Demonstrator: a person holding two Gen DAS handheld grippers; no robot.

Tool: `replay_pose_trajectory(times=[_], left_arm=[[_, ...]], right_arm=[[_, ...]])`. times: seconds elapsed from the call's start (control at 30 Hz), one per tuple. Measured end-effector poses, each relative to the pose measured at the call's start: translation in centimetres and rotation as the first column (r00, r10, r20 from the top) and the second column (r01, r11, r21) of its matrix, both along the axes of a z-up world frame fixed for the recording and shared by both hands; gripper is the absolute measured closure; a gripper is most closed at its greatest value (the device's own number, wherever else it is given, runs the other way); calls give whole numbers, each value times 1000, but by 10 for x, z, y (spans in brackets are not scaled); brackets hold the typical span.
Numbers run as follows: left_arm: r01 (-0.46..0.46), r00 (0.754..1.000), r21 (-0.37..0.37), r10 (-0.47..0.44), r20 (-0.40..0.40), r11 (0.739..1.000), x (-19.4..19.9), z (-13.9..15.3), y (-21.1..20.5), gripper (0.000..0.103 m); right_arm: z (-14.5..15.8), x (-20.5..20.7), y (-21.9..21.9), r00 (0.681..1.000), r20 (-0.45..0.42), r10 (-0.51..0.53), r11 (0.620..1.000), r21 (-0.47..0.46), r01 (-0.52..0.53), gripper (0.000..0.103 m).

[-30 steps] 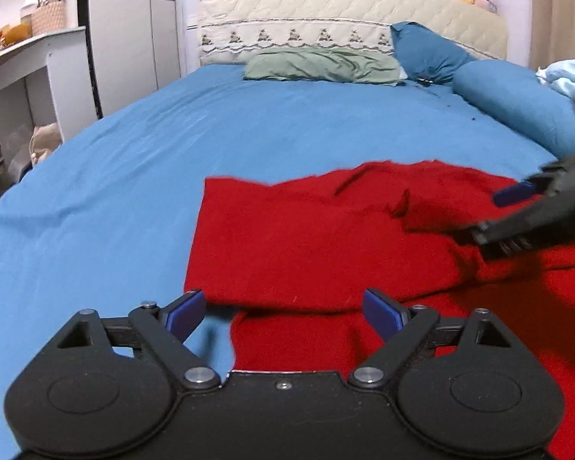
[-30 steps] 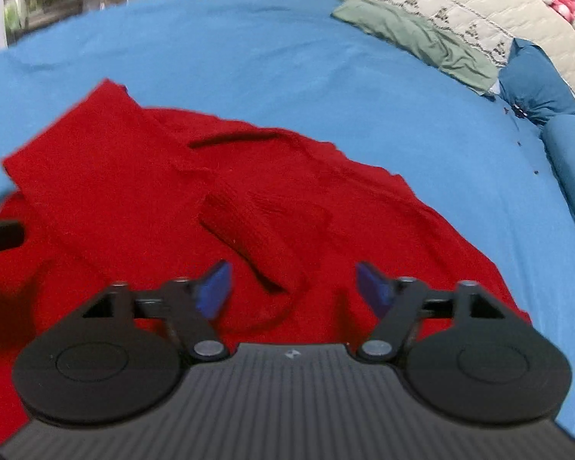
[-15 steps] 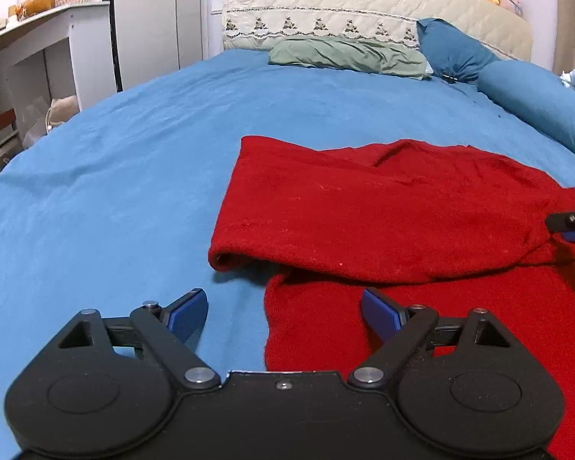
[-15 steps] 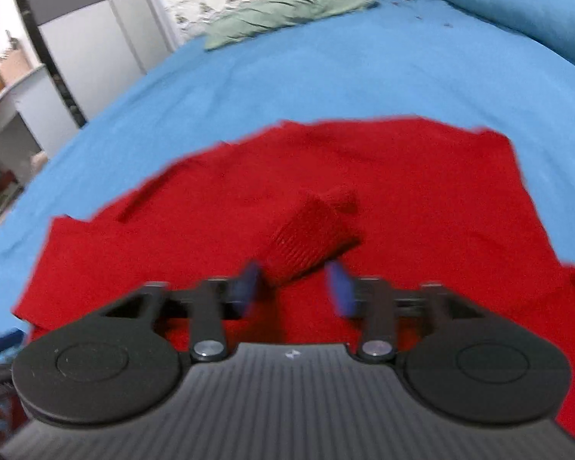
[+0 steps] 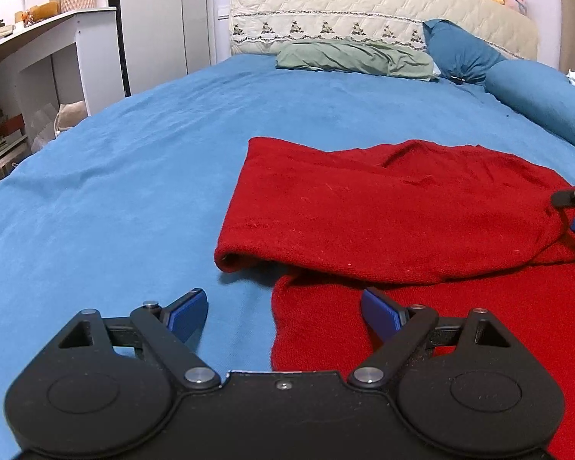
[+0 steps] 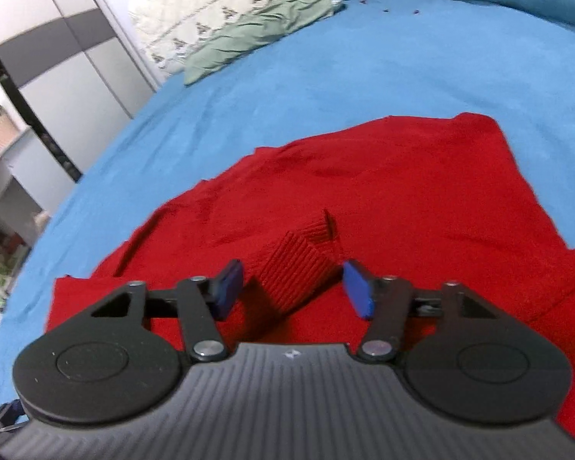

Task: Fold small clothes

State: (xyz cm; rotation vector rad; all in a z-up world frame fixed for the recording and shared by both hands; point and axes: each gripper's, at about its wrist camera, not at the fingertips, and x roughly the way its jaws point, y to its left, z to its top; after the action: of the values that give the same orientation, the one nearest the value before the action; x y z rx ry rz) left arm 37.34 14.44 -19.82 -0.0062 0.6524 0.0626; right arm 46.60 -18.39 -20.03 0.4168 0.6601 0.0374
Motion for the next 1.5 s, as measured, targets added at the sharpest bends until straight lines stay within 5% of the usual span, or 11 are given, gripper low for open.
replay_pose_trajectory(times=[0.07, 0.23, 0.4, 0.53, 0.67, 0.9, 1.03, 1.2, 1.3, 1.5], left_arm=[[0, 1000, -10, 0, -1, 1000, 0, 0, 2, 12], [2, 1000, -11, -2, -1, 1000, 1, 0, 4, 12], [1, 1000, -10, -1, 1, 1000, 0, 0, 2, 12], [0, 1000, 0, 0, 2, 1000, 0, -1, -1, 12], [0, 1000, -5, 0, 2, 1000, 0, -1, 0, 12], [0, 1000, -11, 0, 3, 1000, 2, 1, 0, 13], [-23, 1000, 6, 23, 4, 1000, 12, 2, 2, 15], [-23, 1000, 10, 23, -2, 1000, 26, 0, 0, 16], [-32, 999, 16, 32, 4, 999, 38, 3, 1, 30], [-29, 999, -15, 29, -22, 999, 41, 4, 6, 39]], right_arm=[[-1, -5, 2, 1000, -10, 1, 999, -45, -1, 49], [-6, -24, -4, 999, 11, 36, 998, -55, -35, 50], [-9, -29, -13, 999, 49, 16, 994, 107, -21, 42], [-8, -18, -10, 998, 28, -62, 987, 150, 57, 38], [-3, -6, 5, 993, -12, -120, 990, 71, 120, 42], [-2, -16, 4, 996, -21, -86, 996, -35, 85, 83], [14, -16, -3, 999, 29, -46, 998, -29, 47, 83], [70, -11, -19, 988, 155, 13, 996, -84, 0, 83], [92, -8, -36, 981, 195, 12, 990, -138, 16, 83], [80, -7, -79, 986, 158, -51, 980, -181, 79, 83]])
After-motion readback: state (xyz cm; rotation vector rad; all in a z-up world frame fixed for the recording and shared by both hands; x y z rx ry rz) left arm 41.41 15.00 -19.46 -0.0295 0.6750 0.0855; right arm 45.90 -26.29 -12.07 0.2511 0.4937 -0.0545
